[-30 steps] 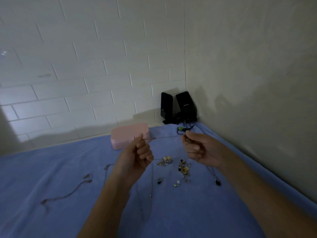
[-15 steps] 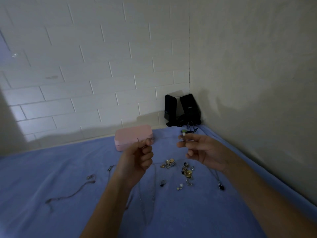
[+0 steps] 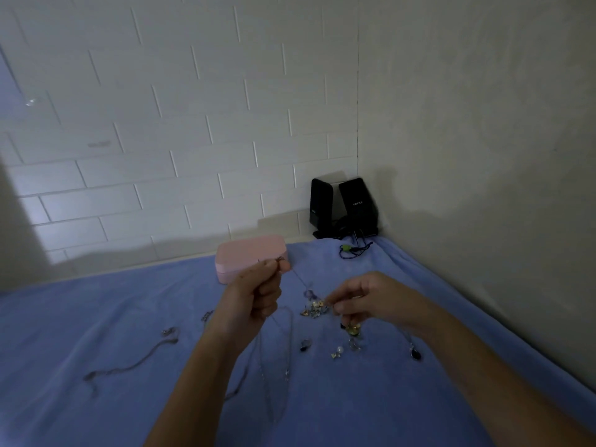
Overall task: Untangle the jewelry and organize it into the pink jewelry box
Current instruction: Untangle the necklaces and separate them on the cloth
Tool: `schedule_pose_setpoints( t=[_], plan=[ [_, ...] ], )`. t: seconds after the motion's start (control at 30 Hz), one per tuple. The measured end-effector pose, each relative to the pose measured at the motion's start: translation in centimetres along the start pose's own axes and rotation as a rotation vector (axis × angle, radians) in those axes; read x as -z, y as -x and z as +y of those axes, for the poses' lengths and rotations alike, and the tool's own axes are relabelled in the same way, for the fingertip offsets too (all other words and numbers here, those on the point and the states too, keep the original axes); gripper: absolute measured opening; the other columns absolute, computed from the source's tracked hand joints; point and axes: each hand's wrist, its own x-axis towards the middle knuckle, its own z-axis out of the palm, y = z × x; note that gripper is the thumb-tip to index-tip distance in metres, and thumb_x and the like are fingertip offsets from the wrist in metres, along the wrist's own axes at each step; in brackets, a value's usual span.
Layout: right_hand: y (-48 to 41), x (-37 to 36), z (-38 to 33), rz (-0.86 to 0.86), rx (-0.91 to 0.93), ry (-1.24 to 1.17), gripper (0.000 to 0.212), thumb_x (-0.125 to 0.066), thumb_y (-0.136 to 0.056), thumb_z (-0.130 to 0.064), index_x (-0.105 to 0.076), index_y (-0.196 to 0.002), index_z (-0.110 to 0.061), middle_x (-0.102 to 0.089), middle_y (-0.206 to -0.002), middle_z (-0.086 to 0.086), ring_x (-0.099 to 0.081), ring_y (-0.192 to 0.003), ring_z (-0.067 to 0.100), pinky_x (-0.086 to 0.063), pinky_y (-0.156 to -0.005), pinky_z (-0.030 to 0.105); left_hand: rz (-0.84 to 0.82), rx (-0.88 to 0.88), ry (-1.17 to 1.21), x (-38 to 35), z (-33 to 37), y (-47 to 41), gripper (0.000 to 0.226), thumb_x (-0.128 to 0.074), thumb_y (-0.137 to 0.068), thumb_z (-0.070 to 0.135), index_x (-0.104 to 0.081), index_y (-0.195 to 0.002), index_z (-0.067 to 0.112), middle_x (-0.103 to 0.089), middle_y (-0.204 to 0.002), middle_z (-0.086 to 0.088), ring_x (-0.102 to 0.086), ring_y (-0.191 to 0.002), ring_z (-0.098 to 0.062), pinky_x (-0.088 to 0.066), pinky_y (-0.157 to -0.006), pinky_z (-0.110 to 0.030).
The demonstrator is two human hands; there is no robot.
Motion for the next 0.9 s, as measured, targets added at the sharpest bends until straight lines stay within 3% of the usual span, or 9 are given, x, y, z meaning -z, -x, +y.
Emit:
schedule_pose_setpoints(
  t=[0.07, 0.13, 0.23, 0.33, 0.4, 0.57, 0.63, 0.9],
  plan=[
    [-0.1, -0.3, 0.0, -0.017, 0.024, -0.032, 0.019, -0.063, -0.088, -0.007, -0.070, -0.103, -0.016, -0.064, -0.085, 0.018, -0.061, -0.059, 0.012, -0.050, -0.058, 0.022, 0.017, 0.019, -0.032, -0.1, 0.0, 0.1, 0.024, -0.047, -0.083, 0.020, -0.068, -0.090, 0.011, -0.025, -0.051, 0.008, -0.017, -0.039, -0.002, -0.009, -0.037, -0.016],
    [-0.1, -0.5, -0.1, -0.060, 0.027, -0.078, 0.024, -0.060, -0.090, -0.007, -0.068, -0.110, -0.018, -0.061, -0.083, 0.006, -0.055, -0.055, 0.010, -0.046, -0.056, 0.023, 0.005, 0.037, -0.053, -0.2, 0.1, 0.1, 0.026, -0.046, -0.085, 0.017, -0.067, -0.099, 0.011, -0.023, -0.050, 0.008, -0.016, -0.038, -0.001, -0.010, -0.035, -0.015],
    [0.0, -1.3, -0.3, -0.146, 0.024, -0.063, 0.033, -0.061, -0.091, -0.013, -0.060, -0.122, -0.022, -0.059, -0.085, -0.003, -0.055, -0.063, 0.010, -0.044, -0.061, 0.025, -0.039, 0.067, -0.089, -0.2, 0.1, 0.3, 0.028, -0.045, -0.087, 0.017, -0.071, -0.095, 0.016, -0.023, -0.049, 0.009, -0.016, -0.039, -0.001, -0.011, -0.036, -0.015],
    [-0.2, -2.5, -0.5, -0.120, 0.050, 0.033, 0.049, -0.066, -0.088, -0.017, -0.049, -0.132, -0.028, -0.059, -0.113, -0.005, -0.060, -0.072, 0.002, -0.047, -0.063, 0.020, -0.113, 0.101, -0.132, -0.5, 0.2, 0.6, 0.029, -0.047, -0.084, 0.021, -0.075, -0.089, 0.021, -0.022, -0.049, 0.009, -0.015, -0.039, -0.002, -0.014, -0.036, -0.013],
    [-0.4, -3.2, -0.6, -0.138, 0.111, 0.044, 0.045, -0.065, -0.088, -0.015, -0.052, -0.129, -0.028, -0.058, -0.122, -0.007, -0.061, -0.074, -0.001, -0.047, -0.064, 0.021, -0.152, 0.130, -0.142, -0.6, 0.3, 0.7, 0.029, -0.048, -0.084, 0.021, -0.075, -0.094, 0.017, -0.021, -0.049, 0.009, -0.015, -0.039, -0.002, -0.014, -0.036, -0.014],
    [-0.6, -3.7, -0.4, -0.177, 0.151, 0.106, 0.009, -0.062, -0.090, -0.014, -0.069, -0.096, -0.014, -0.070, -0.077, -0.013, -0.063, -0.070, 0.005, -0.048, -0.063, 0.018, -0.229, 0.163, -0.129, -0.2, 0.6, 0.9, 0.027, -0.050, -0.088, 0.021, -0.074, -0.099, 0.017, -0.022, -0.049, 0.011, -0.016, -0.039, -0.001, -0.012, -0.037, -0.015],
    [-0.7, -3.5, -0.3, -0.140, 0.146, 0.076, 0.005, -0.064, -0.089, -0.013, -0.069, -0.090, -0.014, -0.070, -0.072, -0.008, -0.063, -0.065, 0.007, -0.049, -0.060, 0.018, -0.232, 0.179, -0.096, -0.1, 0.6, 0.9, 0.032, -0.046, -0.085, 0.022, -0.074, -0.099, 0.016, -0.024, -0.047, 0.012, -0.016, -0.038, 0.000, -0.012, -0.036, -0.015],
    [-0.5, -1.0, -0.3, 0.103, 0.173, -0.153, 0.032, -0.054, -0.086, -0.039, -0.075, -0.093, -0.016, -0.045, -0.046, 0.002, -0.035, -0.041, 0.008, -0.034, -0.046, 0.019, -0.175, 0.268, -0.054, 0.8, 1.0, 0.8, 0.027, -0.050, -0.080, 0.024, -0.075, -0.086, 0.015, -0.024, -0.044, 0.012, -0.017, -0.035, 0.001, -0.009, -0.035, -0.015]
  ],
)
